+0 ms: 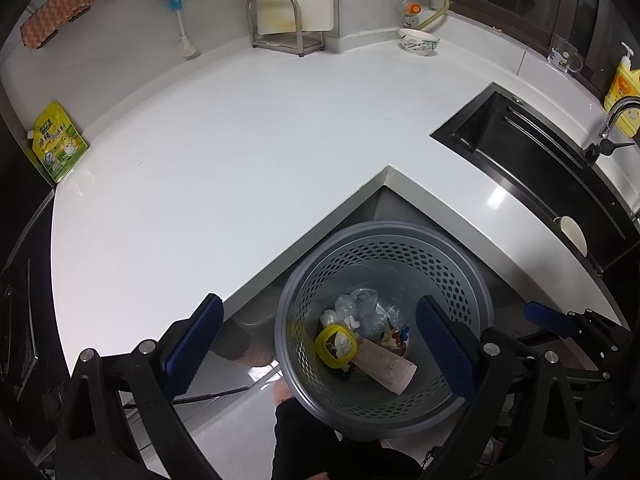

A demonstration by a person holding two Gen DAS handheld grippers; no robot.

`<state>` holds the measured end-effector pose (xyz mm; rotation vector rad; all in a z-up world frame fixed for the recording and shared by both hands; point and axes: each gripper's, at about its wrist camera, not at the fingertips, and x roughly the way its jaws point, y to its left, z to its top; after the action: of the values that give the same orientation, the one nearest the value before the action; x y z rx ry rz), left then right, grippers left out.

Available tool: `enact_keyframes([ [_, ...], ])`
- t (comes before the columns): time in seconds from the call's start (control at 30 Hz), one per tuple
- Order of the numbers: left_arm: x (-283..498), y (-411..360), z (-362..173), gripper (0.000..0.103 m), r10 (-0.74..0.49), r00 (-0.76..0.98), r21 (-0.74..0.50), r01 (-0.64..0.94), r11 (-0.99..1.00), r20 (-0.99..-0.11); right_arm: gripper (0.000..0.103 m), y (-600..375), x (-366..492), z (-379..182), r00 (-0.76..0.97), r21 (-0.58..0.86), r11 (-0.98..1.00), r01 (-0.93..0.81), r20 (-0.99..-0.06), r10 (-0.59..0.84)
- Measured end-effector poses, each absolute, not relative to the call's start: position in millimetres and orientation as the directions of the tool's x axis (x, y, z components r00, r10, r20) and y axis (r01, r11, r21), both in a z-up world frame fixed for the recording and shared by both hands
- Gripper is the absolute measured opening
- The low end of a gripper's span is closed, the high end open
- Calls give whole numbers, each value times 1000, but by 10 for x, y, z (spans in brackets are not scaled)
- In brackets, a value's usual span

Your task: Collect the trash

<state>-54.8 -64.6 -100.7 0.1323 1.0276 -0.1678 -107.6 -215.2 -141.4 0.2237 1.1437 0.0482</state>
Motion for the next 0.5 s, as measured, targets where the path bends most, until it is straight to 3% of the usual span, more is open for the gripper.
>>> enact_keyframes([
  [0.5, -542, -641, -1027, 95, -76, 502, 28, 196, 980, -861, 65, -2150, -1072, -1413, 415, 201, 977, 76, -897, 153],
])
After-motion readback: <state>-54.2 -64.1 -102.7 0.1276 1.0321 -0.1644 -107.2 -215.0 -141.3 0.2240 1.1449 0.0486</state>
